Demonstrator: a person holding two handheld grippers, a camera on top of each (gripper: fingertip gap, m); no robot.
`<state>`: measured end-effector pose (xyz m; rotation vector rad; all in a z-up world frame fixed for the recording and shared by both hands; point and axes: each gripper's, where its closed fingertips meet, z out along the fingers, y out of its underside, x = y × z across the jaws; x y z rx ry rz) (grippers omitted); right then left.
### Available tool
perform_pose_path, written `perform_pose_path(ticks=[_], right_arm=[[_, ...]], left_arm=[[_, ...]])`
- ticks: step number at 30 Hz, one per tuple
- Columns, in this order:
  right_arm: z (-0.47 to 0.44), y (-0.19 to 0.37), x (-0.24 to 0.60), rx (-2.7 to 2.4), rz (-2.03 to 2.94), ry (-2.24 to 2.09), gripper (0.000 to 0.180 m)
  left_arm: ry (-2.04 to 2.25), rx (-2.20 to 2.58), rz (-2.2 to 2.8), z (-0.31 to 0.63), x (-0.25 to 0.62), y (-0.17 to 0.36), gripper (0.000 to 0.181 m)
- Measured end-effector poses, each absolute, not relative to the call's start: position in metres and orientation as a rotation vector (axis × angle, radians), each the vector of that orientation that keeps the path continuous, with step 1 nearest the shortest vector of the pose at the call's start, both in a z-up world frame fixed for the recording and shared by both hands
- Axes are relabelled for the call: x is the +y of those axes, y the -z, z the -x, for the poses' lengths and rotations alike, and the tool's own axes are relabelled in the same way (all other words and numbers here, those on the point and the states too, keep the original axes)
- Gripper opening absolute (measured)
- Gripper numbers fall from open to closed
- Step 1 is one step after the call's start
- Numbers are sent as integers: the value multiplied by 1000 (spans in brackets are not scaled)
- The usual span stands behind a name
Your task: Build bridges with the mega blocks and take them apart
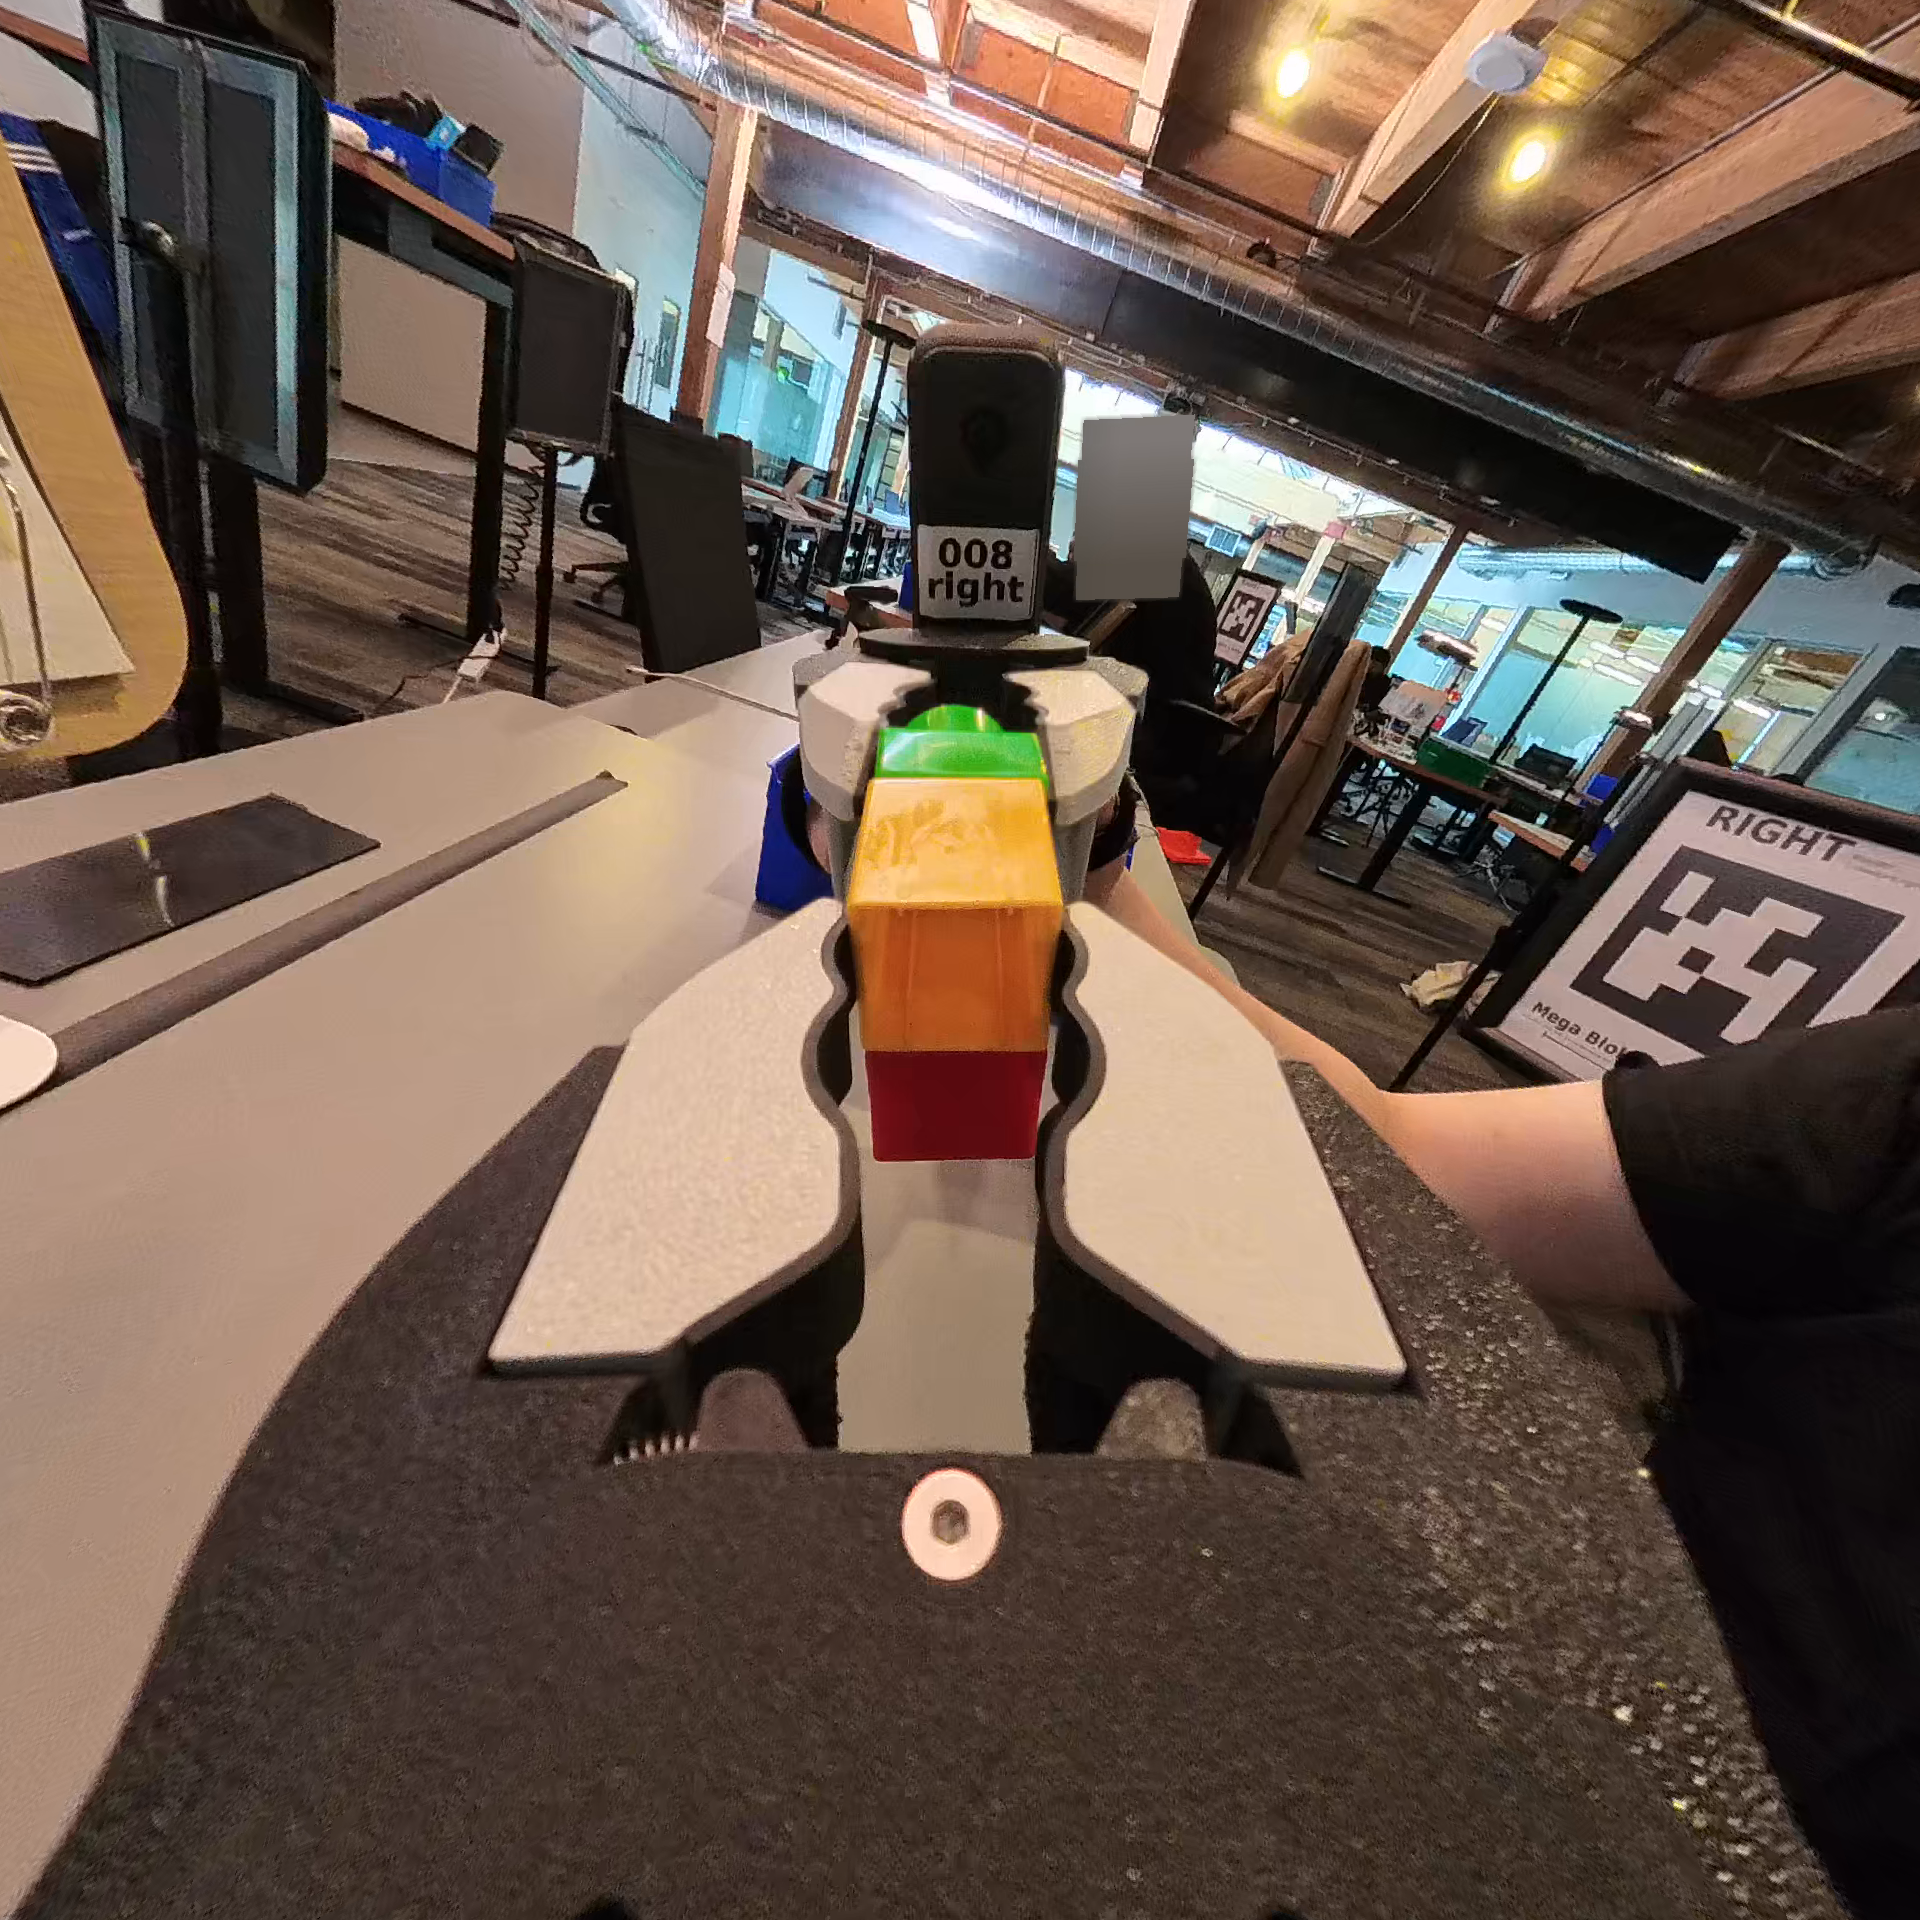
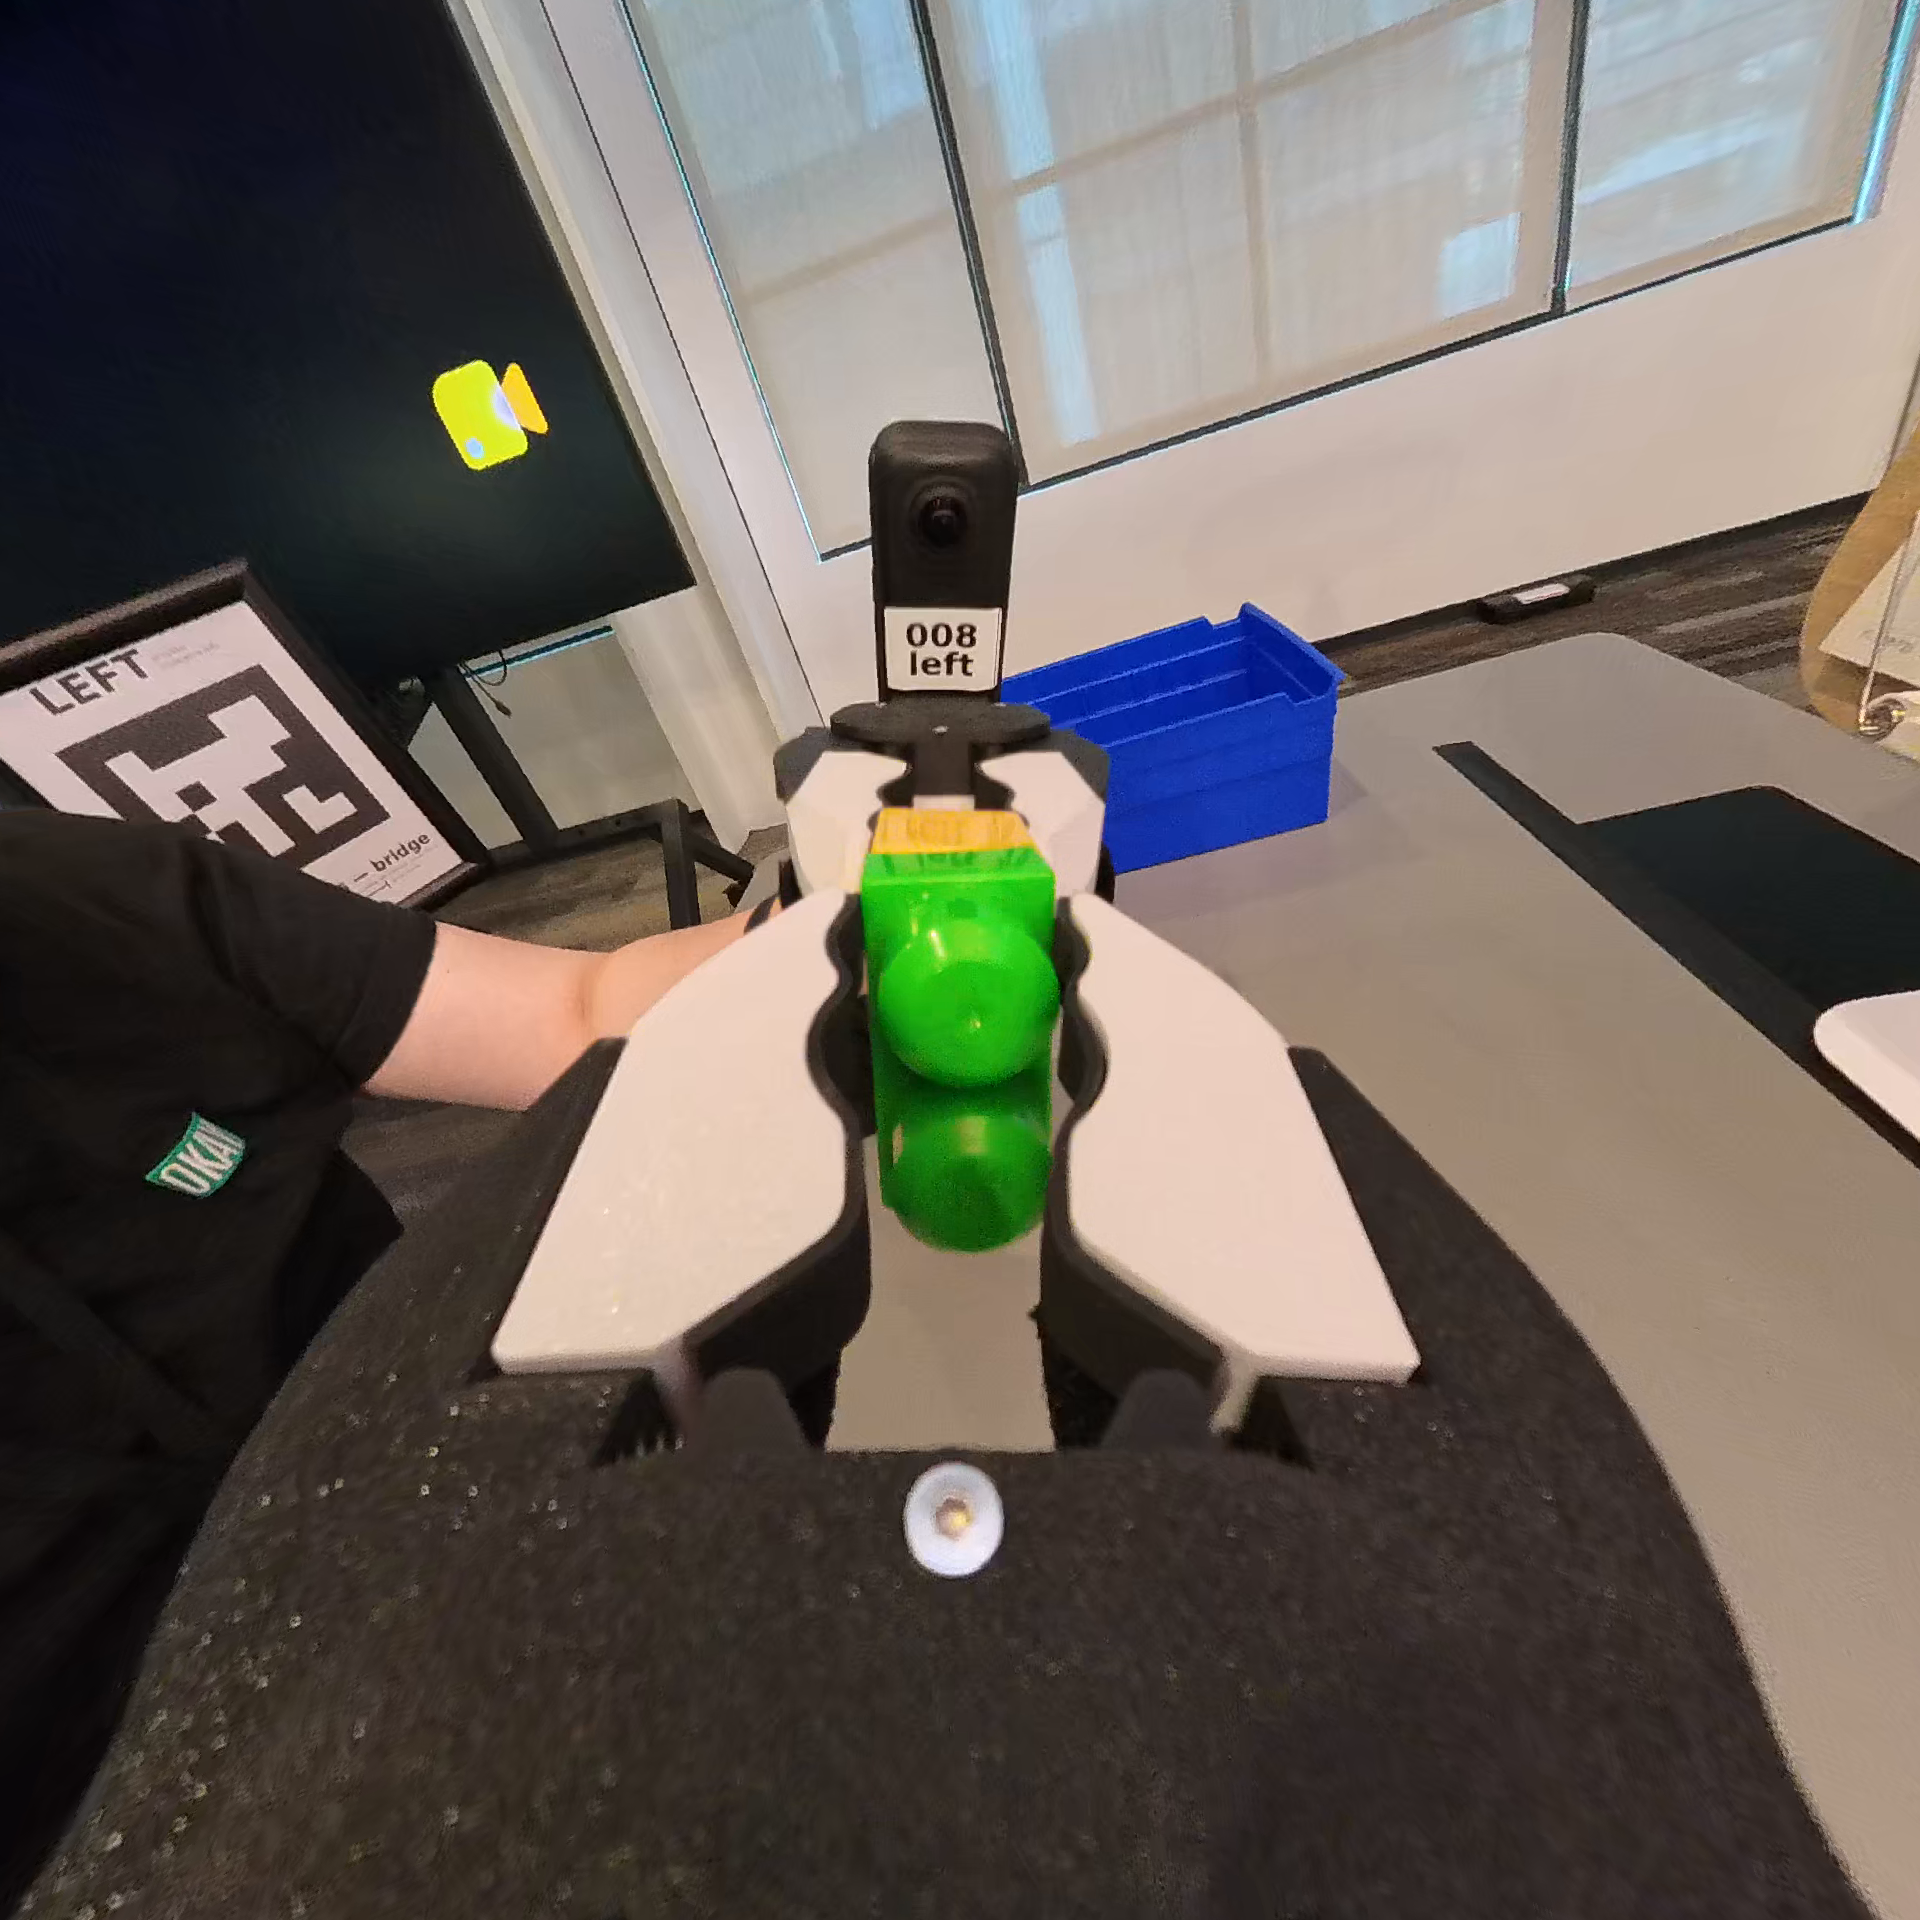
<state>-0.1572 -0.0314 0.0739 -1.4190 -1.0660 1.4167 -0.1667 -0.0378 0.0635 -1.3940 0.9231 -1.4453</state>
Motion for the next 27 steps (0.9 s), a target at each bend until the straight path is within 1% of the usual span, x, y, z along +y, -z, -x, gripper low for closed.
perform_pose_path(ticks=[14, 27], right_arm=[[156, -72, -33, -1070, 1464, -1443, 33], [161, -70, -30, -1024, 1522, -1495, 33]], left_arm=[[1567, 845, 1384, 168, -38, -70, 35], [1475, 865, 1374, 171, -35, -70, 34]])
